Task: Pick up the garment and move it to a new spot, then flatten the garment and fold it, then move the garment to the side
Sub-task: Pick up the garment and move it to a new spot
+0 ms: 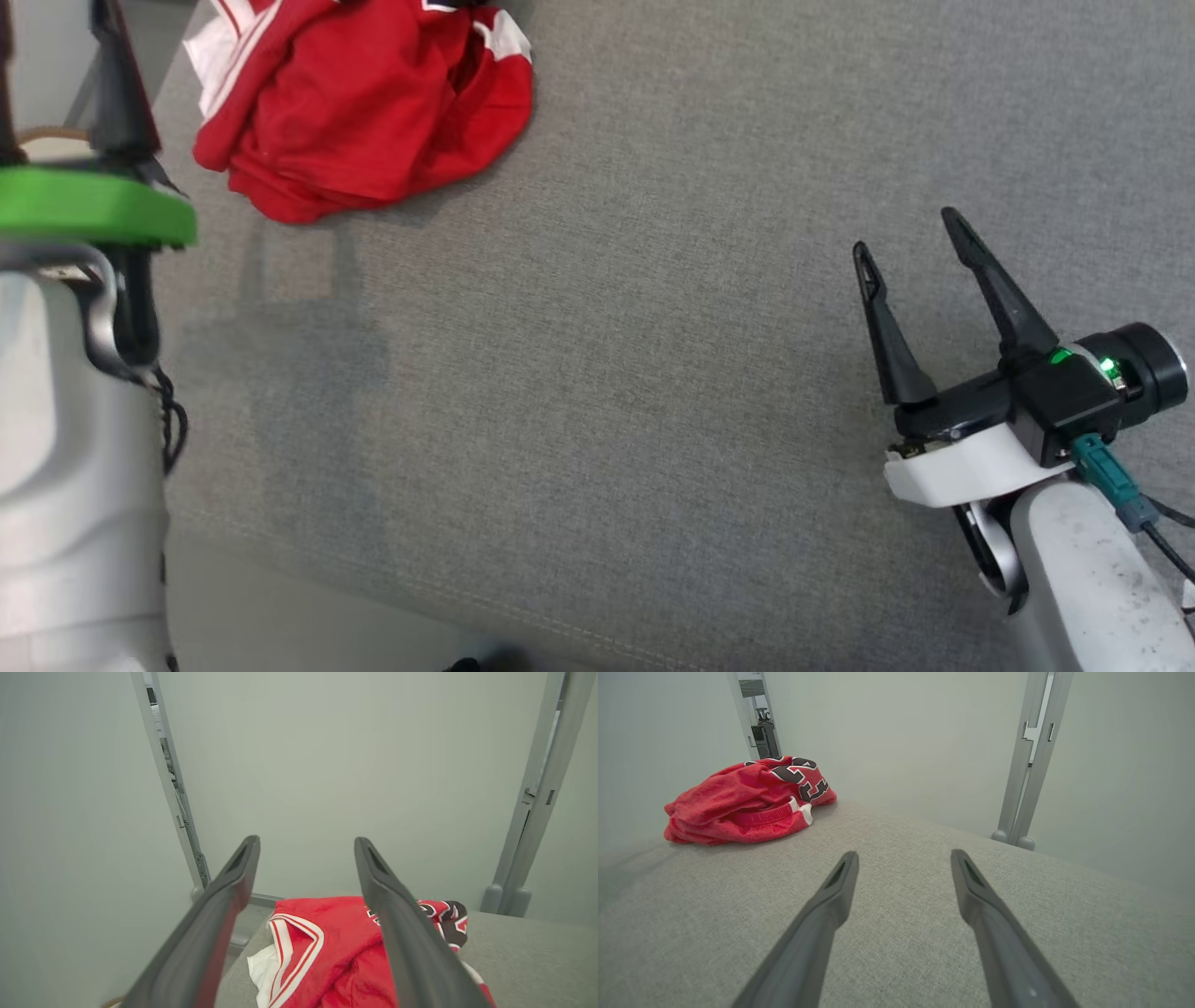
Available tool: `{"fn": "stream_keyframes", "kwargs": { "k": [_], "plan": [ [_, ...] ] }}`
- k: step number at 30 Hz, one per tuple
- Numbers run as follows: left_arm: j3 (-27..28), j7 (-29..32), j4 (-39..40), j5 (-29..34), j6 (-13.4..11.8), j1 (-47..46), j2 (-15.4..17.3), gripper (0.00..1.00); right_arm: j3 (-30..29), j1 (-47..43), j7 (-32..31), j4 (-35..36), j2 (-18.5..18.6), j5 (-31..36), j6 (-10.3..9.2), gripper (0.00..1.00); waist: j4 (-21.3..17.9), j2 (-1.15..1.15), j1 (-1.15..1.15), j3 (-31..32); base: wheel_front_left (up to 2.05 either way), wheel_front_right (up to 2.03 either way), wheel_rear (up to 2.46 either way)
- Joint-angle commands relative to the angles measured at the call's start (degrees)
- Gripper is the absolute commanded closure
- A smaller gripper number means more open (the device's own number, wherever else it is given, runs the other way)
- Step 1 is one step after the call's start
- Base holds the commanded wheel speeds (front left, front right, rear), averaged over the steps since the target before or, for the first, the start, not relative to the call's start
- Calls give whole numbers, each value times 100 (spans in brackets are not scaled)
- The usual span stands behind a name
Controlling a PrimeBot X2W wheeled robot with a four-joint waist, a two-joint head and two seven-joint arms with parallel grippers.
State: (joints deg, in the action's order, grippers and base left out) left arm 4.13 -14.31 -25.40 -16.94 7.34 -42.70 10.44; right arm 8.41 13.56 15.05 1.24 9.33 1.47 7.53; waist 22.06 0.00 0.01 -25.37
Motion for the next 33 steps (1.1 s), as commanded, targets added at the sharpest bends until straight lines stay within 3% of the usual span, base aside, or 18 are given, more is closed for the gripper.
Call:
{"fn": "stream_keyframes", "kwargs": {
  "k": [1,6,14,19,27,28,29,31,32,33],
  "plan": [
    [-42,135,-272,-45,18,-373,90,0,-50,95,20,62,56,59,-8,0,-430,0,-1,-637,0,0,0],
    [-363,1257,-1446,-743,16,-1526,540,0,-80,167,20,258,136,103,-8,0,-694,0,-1,-942,0,0,0],
    [-819,2573,-2408,-1691,13,-2484,1018,0,12,238,20,524,171,60,-8,0,-1068,0,-1,-1292,0,0,0],
    [-926,2916,-2952,-1837,13,-2720,1284,0,49,334,19,692,114,21,-8,0,-1260,0,-1,-1426,0,0,0],
    [-1184,3113,-3529,-1969,13,-2734,1316,2,63,374,19,745,43,-12,-8,0,-1401,0,-1,-1465,0,0,0],
    [-1219,3089,-3558,-2010,14,-2715,1304,18,52,378,19,745,36,-19,-8,0,-1408,0,-1,-1467,0,0,0],
    [-1249,3085,-3585,-2035,14,-2695,1300,44,45,379,18,746,34,-22,-8,0,-1410,0,-1,-1468,0,0,0],
    [-1326,3087,-3633,-2083,14,-2655,1301,67,25,380,18,754,29,-25,-8,0,-1406,0,-1,-1473,0,0,0],
    [-1357,3100,-3661,-2120,14,-2636,1293,100,19,382,18,757,30,-26,-8,0,-1402,0,-1,-1474,0,0,0],
    [-1389,3153,-3673,-2138,14,-2614,1270,100,20,386,18,757,34,-26,-8,0,-1397,0,-1,-1472,0,0,0]
  ]
}}
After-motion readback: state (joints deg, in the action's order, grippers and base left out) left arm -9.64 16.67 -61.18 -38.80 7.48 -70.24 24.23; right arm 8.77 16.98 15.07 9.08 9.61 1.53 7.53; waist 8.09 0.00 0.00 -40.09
